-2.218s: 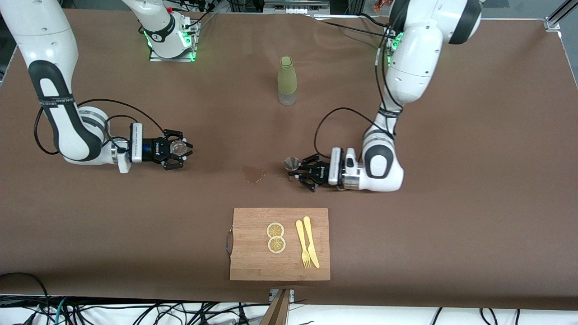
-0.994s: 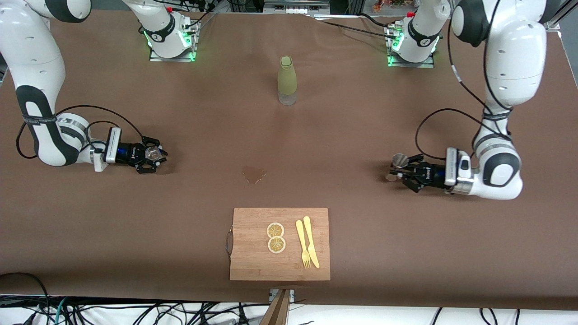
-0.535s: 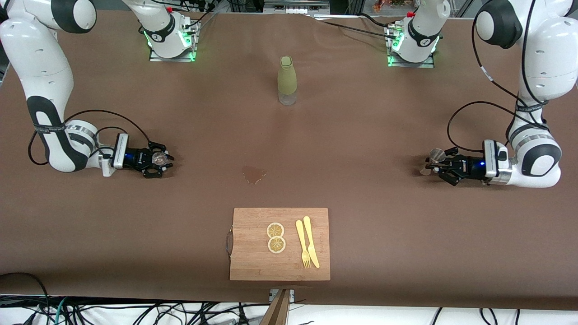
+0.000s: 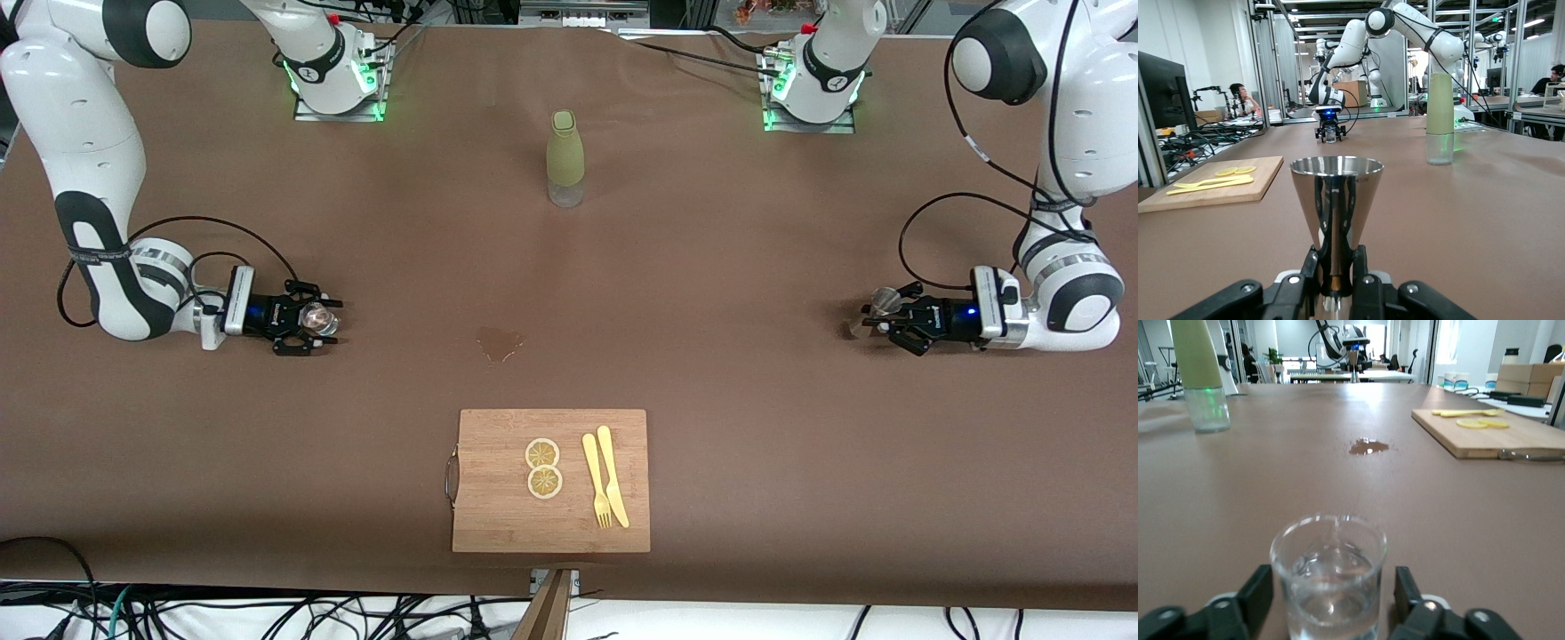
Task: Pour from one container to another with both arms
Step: 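Set the beaker down with the right gripper while the left gripper lowers the jigger, then open both grippers and draw both arms back from the beaker and jigger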
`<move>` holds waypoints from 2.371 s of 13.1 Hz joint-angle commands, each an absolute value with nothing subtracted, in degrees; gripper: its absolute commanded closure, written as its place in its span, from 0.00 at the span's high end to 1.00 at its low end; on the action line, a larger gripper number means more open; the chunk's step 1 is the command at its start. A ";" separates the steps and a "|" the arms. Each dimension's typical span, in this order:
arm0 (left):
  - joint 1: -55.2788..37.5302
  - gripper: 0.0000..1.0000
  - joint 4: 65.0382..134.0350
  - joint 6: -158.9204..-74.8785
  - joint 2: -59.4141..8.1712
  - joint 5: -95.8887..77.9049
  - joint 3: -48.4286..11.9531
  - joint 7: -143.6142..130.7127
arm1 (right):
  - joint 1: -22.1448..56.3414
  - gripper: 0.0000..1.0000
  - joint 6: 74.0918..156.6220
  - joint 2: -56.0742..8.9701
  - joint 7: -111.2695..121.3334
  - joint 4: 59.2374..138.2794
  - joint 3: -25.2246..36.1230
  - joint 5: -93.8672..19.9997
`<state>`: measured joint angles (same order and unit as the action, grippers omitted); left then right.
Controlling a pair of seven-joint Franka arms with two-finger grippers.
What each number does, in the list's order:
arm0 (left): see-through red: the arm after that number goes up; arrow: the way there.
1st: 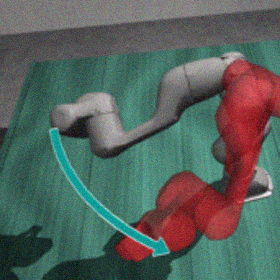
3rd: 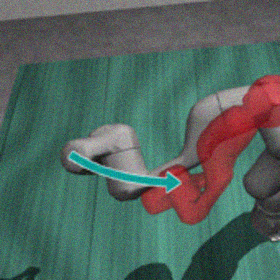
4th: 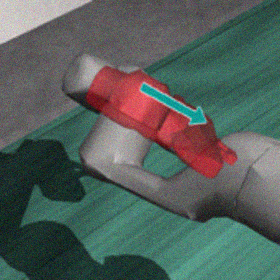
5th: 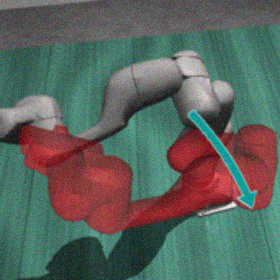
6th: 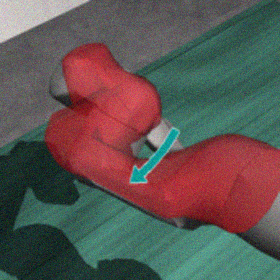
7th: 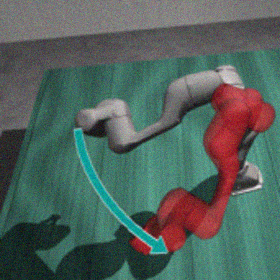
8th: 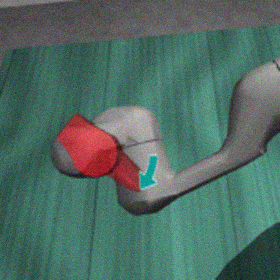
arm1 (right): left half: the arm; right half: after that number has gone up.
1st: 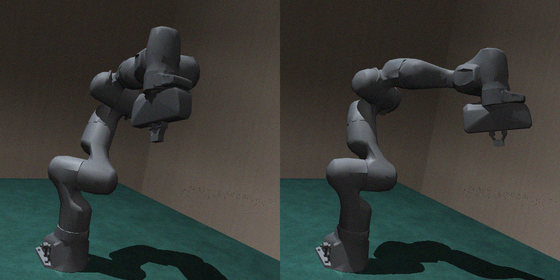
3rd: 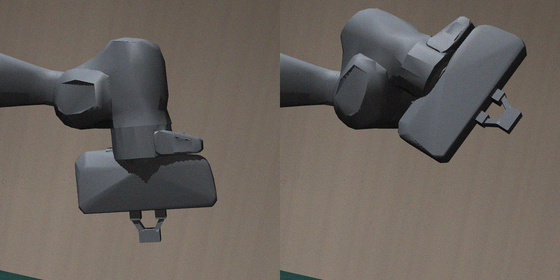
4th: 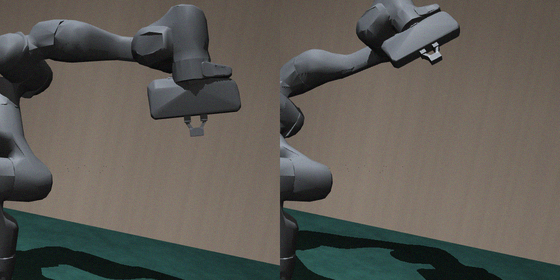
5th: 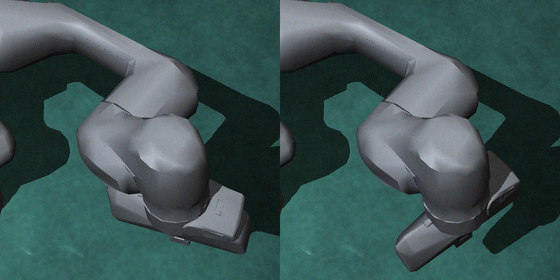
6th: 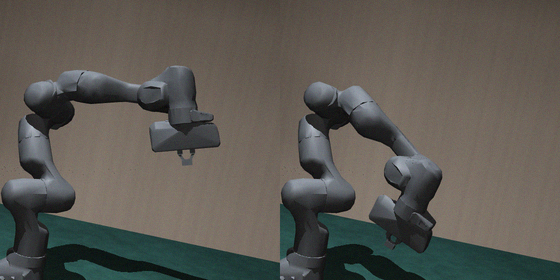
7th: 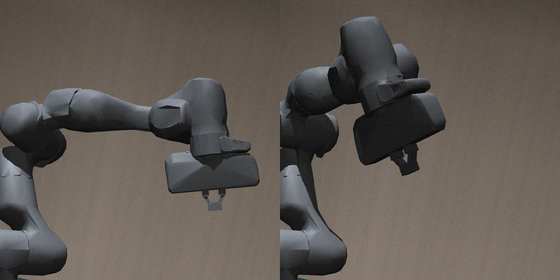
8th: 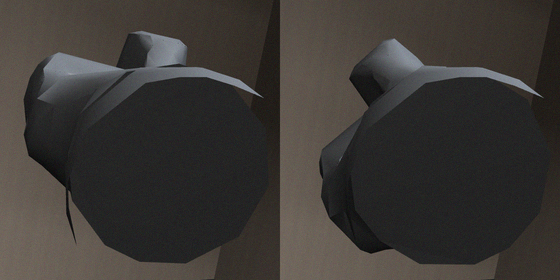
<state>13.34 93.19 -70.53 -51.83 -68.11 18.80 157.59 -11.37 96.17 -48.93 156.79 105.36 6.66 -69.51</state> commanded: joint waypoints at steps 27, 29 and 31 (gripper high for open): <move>16.35 1.00 80.28 -69.17 -59.07 -61.54 22.84 164.12 | -5.11 0.98 113.30 -14.86 48.90 111.09 11.16 -19.70; 16.44 1.00 74.73 -69.17 -57.58 -56.80 25.13 156.83 | -3.17 0.98 111.63 -12.58 40.65 110.66 11.07 -14.53; 16.35 1.00 73.74 -69.17 -54.25 -51.79 25.75 148.14 | -0.63 0.99 108.83 -9.34 31.33 110.22 10.64 -7.24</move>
<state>16.42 75.50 -69.81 -56.84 -56.31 25.45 152.66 -2.51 111.24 -13.67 38.60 109.34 11.04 -12.61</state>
